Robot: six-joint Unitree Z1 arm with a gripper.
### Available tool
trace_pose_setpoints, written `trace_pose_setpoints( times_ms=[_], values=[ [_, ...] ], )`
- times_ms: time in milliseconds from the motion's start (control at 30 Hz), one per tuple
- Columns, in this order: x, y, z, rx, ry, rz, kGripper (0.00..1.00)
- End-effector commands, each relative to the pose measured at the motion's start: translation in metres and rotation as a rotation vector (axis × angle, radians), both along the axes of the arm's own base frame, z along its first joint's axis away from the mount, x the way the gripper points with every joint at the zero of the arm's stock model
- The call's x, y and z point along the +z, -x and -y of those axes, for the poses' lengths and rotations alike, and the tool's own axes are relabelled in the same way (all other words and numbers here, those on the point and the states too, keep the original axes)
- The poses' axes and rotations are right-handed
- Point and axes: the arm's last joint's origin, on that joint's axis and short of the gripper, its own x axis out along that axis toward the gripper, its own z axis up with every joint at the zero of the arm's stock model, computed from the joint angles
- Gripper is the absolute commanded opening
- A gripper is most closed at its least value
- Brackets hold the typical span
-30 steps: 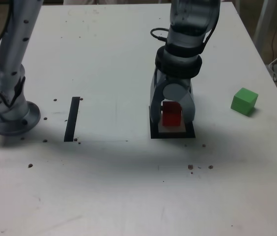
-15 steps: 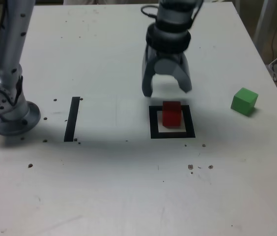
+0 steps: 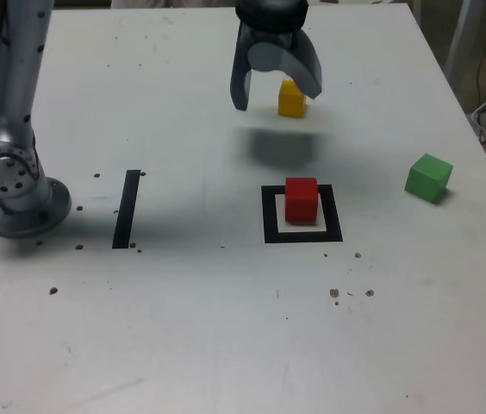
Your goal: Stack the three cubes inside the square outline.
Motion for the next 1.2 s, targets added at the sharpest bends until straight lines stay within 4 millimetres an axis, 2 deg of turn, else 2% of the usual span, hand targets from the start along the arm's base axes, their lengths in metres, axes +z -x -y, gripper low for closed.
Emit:
trace_pose_setpoints(
  times_ms=[0,200,500,733,900,1167],
  values=[
    [-0.003,-0.004,-0.004,-0.019,0.001,-0.01,0.99],
    [-0.006,-0.013,-0.014,-0.069,0.014,-0.029,0.98],
    [-0.017,-0.023,-0.042,-0.102,0.045,-0.056,0.96],
    [-0.028,-0.038,-0.058,-0.121,0.068,-0.078,0.91],
    [-0.039,-0.045,-0.064,-0.124,0.087,-0.108,0.82],
    [-0.048,-0.048,-0.067,-0.117,0.098,-0.131,0.55]
  ],
)
